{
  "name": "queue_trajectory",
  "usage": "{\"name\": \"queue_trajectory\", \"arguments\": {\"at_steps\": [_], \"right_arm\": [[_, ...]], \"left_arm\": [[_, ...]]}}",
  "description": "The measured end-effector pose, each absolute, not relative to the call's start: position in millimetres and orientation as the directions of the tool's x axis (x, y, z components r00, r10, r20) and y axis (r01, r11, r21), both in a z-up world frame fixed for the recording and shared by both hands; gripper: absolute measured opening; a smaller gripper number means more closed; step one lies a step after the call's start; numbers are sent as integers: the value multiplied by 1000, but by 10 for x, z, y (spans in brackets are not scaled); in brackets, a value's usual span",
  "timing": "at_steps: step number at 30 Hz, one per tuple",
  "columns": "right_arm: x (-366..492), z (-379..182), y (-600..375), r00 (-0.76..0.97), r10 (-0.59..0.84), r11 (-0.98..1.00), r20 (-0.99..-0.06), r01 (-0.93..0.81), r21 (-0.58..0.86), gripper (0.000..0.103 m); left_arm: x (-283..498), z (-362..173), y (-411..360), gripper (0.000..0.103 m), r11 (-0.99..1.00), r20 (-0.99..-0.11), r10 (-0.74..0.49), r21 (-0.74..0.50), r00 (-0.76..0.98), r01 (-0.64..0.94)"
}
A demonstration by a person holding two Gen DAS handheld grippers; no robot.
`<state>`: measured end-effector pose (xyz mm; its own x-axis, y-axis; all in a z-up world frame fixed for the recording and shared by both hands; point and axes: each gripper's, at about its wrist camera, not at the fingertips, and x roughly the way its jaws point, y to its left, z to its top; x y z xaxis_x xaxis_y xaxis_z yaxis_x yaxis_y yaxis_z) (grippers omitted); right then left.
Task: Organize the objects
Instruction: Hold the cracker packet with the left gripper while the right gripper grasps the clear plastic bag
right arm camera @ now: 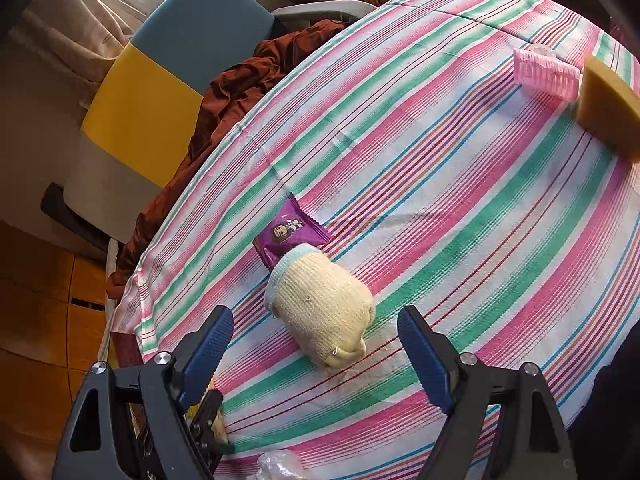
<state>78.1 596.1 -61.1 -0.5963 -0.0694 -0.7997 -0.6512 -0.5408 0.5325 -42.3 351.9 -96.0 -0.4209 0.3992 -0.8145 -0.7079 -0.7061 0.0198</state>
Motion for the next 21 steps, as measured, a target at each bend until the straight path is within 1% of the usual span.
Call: {"name": "queue_trajectory", "arguments": {"at_steps": [5, 12, 14, 17, 21], "right_arm": [[768, -620, 5933, -593, -80, -550, -802, -644, 531, 86], [697, -610, 5839, -608, -144, -575, -781, -591, 566, 86], [665, -611, 5802, -607, -159, -586, -778, -576, 569, 86], [649, -593, 5769, -605, -159, -601, -780, -567, 563, 86], [671, -573, 5775, -620, -156, -598, -769, -561, 573, 86]], "left_arm": [[-186, -969, 3233, 48, -712, -796, 431, -10, -426, -702], [-73, -1015, 3200, 48, -703, -752, 450, 34, -481, -711], [-80, -1018, 3198, 48, -703, -749, 455, 31, -482, -711], [-94, -1026, 3174, 48, -702, -745, 467, 16, -477, -712], [-56, -1036, 3179, 49, -702, -736, 464, 33, -493, -711]]}}
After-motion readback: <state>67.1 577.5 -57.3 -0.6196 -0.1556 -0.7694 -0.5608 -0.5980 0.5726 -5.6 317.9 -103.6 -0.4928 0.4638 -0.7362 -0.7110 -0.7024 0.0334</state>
